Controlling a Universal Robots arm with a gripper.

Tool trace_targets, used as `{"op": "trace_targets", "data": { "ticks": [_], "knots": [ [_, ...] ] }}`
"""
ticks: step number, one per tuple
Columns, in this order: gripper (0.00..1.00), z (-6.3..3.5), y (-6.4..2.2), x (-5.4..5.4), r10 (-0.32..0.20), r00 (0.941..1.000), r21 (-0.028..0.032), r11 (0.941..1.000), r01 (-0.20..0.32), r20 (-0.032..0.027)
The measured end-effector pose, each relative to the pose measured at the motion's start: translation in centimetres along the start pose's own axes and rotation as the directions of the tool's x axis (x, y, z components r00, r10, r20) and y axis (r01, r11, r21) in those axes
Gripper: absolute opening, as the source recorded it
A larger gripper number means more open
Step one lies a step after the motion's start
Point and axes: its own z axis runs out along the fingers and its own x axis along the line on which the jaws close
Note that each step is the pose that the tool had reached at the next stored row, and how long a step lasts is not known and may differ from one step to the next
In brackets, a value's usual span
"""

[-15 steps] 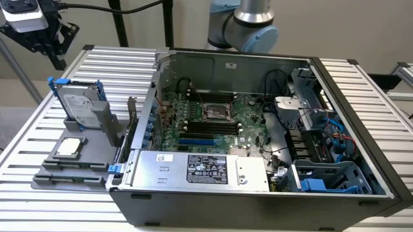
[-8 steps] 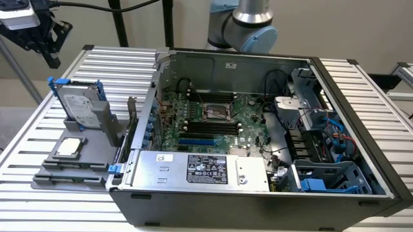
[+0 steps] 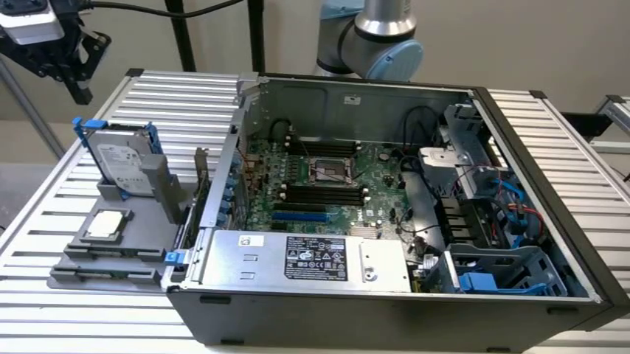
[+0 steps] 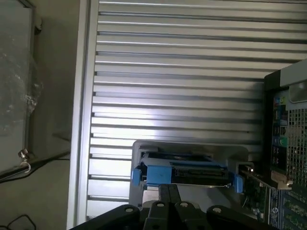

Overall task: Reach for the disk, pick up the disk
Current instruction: 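Reach for the disk, then pick up the disk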

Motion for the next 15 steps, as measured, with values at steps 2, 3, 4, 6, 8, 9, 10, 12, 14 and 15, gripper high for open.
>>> {"op": "trace_targets", "data": {
  "ticks": [2, 3, 4, 6, 8, 9, 10, 12, 14, 15],
  "knots": [
    [0.11, 0.00, 0.02, 0.00, -0.036, 0.9993, 0.0001, 0.9993, 0.036, -0.0012],
    [0.11, 0.00, 0.02, 0.00, -0.055, 0.9985, 0.0002, 0.9985, 0.055, -0.0018],
    [0.11, -0.01, 0.03, 0.00, -0.072, 0.9974, 0.0002, 0.9974, 0.072, -0.0024],
    [0.11, 0.00, 0.03, 0.00, -0.109, 0.9941, 0.0000, 0.9941, 0.109, -0.0034],
    [0.11, 0.01, 0.04, 0.01, -0.144, 0.9895, -0.0001, 0.9895, 0.144, -0.0044],
    [0.11, 0.01, 0.04, 0.01, -0.162, 0.9868, -0.0002, 0.9868, 0.162, -0.0049],
    [0.11, 0.01, 0.03, 0.00, -0.180, 0.9837, -0.0003, 0.9837, 0.180, -0.0054],
    [0.11, 0.01, 0.03, 0.00, -0.216, 0.9763, -0.0006, 0.9764, 0.216, -0.0064],
    [0.11, 0.01, 0.03, 0.00, -0.251, 0.9679, -0.0009, 0.9679, 0.251, -0.0074],
    [0.11, 0.02, 0.03, 0.00, -0.269, 0.9631, -0.0010, 0.9631, 0.269, -0.0080]
  ]
}}
